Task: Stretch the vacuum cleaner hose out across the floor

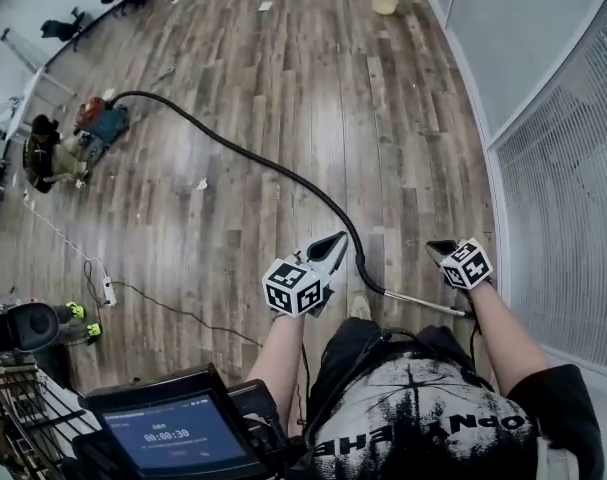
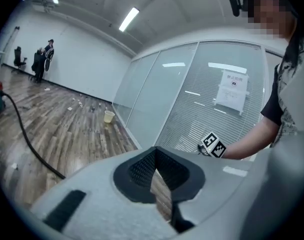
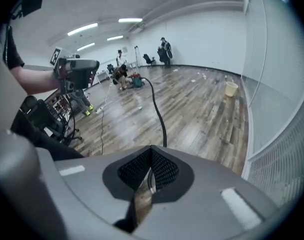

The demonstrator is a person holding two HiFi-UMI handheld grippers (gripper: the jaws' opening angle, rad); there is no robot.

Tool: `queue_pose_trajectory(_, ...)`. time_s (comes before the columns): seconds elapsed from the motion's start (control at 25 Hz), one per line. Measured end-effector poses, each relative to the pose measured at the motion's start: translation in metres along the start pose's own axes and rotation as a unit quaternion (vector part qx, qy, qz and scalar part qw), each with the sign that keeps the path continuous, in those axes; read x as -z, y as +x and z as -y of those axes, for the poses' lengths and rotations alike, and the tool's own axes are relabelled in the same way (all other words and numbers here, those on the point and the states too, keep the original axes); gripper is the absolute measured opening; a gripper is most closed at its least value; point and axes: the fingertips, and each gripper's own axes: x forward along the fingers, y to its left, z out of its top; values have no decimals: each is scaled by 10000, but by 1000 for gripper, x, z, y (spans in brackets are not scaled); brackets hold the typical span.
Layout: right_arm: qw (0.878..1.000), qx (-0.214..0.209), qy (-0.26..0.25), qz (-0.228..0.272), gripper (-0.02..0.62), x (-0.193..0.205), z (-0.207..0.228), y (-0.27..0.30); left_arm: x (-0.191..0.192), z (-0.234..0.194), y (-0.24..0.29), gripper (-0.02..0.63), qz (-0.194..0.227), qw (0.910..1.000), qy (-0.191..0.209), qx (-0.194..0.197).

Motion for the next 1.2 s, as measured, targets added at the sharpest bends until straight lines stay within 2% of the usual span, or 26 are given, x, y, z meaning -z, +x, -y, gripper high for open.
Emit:
queue_pose_trajectory(0.12,9940,48,-71,1088,6,-76,-12,-35,-45,8,-14,-1,230,9987,459,-48)
queue_pose_trajectory(0.2,9796,147,-115,2000,6,-125,-16,-64,-68,14,-17,-2,385,9965,741,-67)
queue_pose_trajectory(0.28,9615,48,-168,2741,6,-162,-29,-97,-85,26,-24,-2,513,9941,951,-99)
queue_pose_trajectory(0.44,9333,-372,-314,3557,6,-197,-51,-147,-112,60,-28,-2,850,9898,1135,-110)
queue_pose_trajectory(0.68,9173,-786,-744,3831,8,-199,-70,-197,-131,121,-29,0,1107,9840,1341,-376)
queue_pose_trajectory(1.04,9109,-1422,-1300,3649,8,-143,-87,-253,-98,218,-17,-2,1331,9791,1233,-921)
queue_pose_trajectory(1.2,9089,-1623,-1482,3545,8,-143,-98,-255,-97,228,-16,-2,1389,9795,1059,-999)
